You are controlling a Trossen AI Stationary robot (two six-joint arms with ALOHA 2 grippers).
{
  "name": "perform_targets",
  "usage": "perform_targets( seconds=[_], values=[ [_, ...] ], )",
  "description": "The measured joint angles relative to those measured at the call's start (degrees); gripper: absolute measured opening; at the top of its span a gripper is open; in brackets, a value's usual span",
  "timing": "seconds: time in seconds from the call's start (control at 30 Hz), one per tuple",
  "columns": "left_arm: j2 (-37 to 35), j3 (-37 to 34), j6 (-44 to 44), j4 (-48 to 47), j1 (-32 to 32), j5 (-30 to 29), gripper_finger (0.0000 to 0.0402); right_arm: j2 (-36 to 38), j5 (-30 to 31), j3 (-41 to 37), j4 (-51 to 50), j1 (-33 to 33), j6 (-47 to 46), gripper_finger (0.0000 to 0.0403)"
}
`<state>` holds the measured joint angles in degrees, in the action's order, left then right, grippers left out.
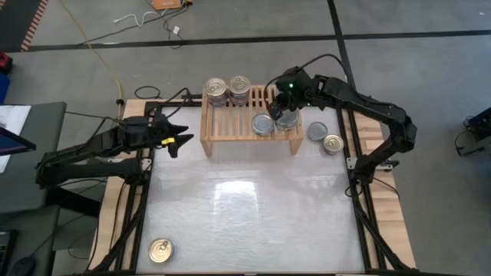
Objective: Stack canned seafood by type on shelf
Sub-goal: Put the blue-pink tuna can on the shelf aligned with the other blue-pink tuna cans
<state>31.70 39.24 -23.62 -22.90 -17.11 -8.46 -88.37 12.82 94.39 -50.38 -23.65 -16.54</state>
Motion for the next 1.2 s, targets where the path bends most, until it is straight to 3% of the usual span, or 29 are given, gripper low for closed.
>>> perform_targets(
  seconds=[0.33, 0.57, 0.9, 1.2],
  values=[
    [0.0, 0.0, -0.02, -0.6, 0.0, -2.91, 0.0222, -0.51, -0.92, 0.04, -0.92, 5.47, -2.94, 0.0018],
    [0.0, 0.0, -0.09, -4.53, 0.0, -3.59, 0.0222, -0.45, -0.2, 0.04, -10.3, 8.82, -10.56, 0.0017],
    [-3.82, 0.0, -3.62, -10.16, -0.02, -8.15, 0.0222, 4.78, 8.76, 0.04, -20.62, 20.55, -24.66, 0.002],
    [-10.04, 0.0, -4.76, -13.85, -0.02, -11.36, 0.0222, 11.0, 19.28, 0.04, -39.23, 34.69, -49.73, 0.0021]
  ],
)
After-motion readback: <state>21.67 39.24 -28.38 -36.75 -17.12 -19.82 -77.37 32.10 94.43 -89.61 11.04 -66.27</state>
